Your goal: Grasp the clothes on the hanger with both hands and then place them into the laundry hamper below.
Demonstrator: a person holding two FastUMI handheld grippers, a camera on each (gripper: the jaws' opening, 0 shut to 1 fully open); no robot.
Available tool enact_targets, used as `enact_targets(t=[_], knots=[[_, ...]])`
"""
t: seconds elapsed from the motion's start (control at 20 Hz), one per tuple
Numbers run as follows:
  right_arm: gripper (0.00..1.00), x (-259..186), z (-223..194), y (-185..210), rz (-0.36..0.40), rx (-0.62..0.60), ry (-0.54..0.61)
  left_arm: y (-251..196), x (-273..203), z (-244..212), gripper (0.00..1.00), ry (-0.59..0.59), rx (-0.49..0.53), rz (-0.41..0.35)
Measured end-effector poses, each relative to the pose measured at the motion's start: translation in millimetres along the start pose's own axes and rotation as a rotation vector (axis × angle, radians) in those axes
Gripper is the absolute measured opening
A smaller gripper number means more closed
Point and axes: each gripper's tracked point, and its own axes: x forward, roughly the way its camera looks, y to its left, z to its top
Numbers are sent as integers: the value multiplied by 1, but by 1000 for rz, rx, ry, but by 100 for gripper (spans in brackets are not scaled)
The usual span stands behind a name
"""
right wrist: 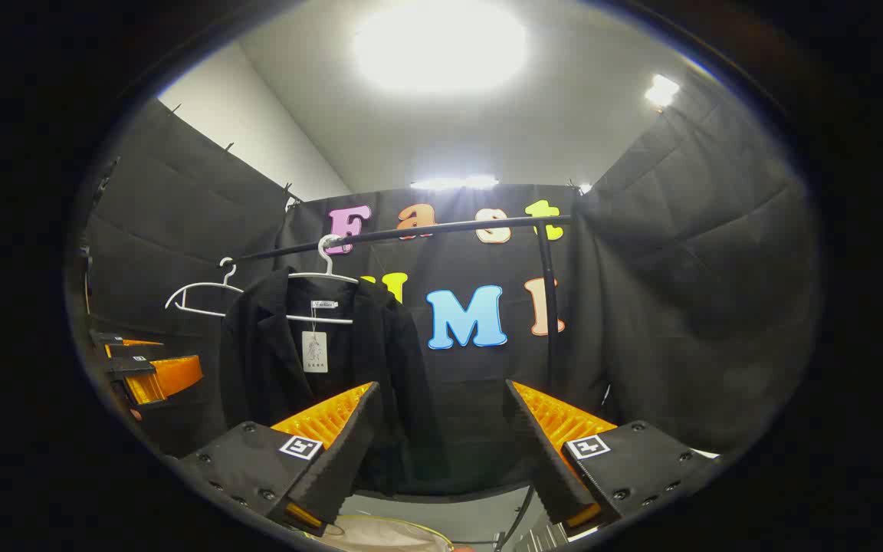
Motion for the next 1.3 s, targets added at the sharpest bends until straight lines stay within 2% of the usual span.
enact_targets(t=[0.05,0.25,0.3,0.4,0.9,1.3], knots=[[96,1,1,0,0,-1,-1,0,0,-1,94,-1,0,-1],[96,3,0,2,4,-6,-2,1,1,1,94,-11,11,-1],[99,3,0,2,6,-5,-1,-1,1,1,94,-12,11,-3],[96,3,0,3,6,-4,-1,-1,0,2,94,-11,9,-4],[96,-2,3,7,3,-9,-1,10,2,4,94,-15,10,-7],[99,-1,21,7,-6,-1,-43,22,3,14,93,-31,31,5]])
